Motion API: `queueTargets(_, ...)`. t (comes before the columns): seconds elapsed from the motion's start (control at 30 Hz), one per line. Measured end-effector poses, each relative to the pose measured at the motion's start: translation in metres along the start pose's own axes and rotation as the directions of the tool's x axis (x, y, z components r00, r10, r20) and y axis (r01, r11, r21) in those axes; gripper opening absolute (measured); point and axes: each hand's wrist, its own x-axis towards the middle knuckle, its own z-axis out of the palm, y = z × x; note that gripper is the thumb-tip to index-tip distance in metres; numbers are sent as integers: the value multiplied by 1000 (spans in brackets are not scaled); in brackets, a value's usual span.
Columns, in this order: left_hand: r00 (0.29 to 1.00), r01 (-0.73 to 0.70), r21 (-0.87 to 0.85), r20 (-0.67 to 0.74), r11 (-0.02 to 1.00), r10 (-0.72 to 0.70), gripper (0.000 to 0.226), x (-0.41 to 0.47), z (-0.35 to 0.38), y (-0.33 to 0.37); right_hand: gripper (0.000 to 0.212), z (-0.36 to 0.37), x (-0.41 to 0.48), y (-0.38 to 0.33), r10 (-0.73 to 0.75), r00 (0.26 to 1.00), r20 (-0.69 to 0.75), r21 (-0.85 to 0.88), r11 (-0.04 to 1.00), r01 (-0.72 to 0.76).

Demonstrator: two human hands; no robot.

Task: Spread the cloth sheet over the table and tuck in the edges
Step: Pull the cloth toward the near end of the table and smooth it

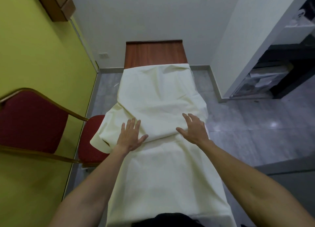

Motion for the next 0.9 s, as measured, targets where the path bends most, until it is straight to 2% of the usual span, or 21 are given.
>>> queueTargets(0.13,998,-36,-14,49,999,37,89,13,1,9,84,6,15,6,-82,992,97,-72,993,89)
queueTargets(0.37,980,-42,-8,196,999,43,98,32,17,18,86,31,37,12,-117,954,277,-137,978,159)
queueTargets(0.67,956,-54,19,291,998,47,82,51,45,13,71,67,61,17,-101,905,413,-160,970,181)
queueTargets(0.8,962,-64,-34,264,997,71,82,58,60,4,55,77,67,26,-125,916,381,-73,984,165)
queueTargets(0.9,967,-95,-42,233,995,102,82,70,64,-4,62,81,75,27,-126,939,319,-31,989,143)
